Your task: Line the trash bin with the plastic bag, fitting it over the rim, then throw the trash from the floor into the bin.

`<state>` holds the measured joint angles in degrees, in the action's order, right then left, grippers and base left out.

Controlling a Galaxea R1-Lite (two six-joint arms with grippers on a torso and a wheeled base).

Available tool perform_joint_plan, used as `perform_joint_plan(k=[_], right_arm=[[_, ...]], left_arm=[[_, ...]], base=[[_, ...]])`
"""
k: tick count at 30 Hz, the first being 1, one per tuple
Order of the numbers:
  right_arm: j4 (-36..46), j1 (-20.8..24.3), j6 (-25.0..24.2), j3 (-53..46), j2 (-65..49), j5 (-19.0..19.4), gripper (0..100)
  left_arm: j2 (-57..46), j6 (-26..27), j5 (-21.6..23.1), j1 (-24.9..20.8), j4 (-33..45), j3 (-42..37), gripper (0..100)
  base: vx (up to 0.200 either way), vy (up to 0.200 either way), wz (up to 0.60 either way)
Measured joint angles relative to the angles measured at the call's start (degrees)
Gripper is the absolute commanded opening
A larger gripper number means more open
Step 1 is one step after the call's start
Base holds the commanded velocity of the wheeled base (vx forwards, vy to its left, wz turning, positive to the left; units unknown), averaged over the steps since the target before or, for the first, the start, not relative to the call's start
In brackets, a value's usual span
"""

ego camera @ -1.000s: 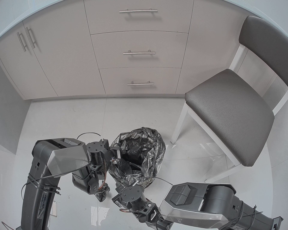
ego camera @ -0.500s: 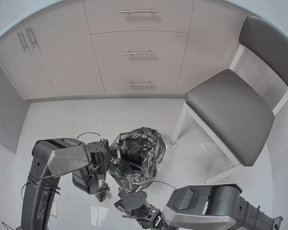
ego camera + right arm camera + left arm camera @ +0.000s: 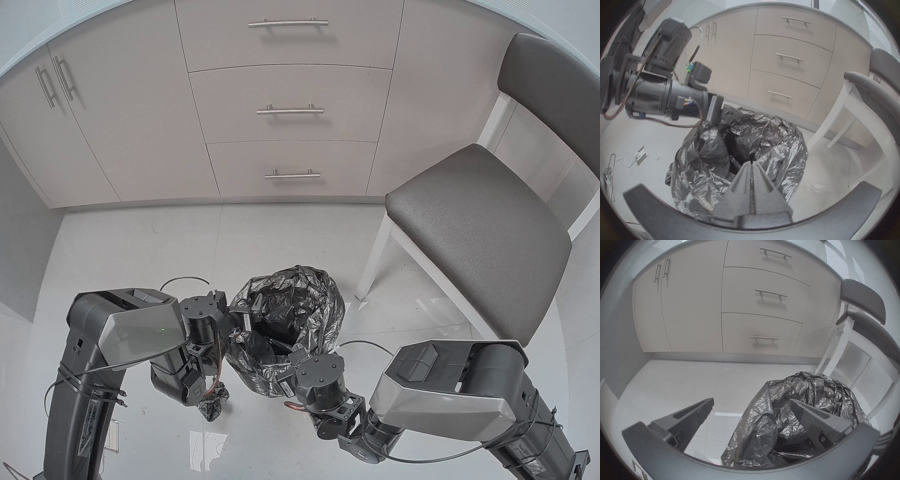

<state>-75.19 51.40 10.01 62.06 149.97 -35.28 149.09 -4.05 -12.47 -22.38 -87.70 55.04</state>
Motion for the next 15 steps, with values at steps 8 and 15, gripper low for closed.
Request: perform_joint_plan(k=[8,15], right_arm=[[-1.4,-2.3,2.2,-2.0,-0.2,-0.7,100],[-1.9,-4.2,2.2,-3.9,-0.4,-2.6,100]], left_arm=[[0.0,0.0,0.0,0.0,0.0,-0.2,100],[0.1,0.0,0.0,0.0,0.0,0.0,100]], base=[[0.000,0.000,0.00],[0.000,0.000,0.00]])
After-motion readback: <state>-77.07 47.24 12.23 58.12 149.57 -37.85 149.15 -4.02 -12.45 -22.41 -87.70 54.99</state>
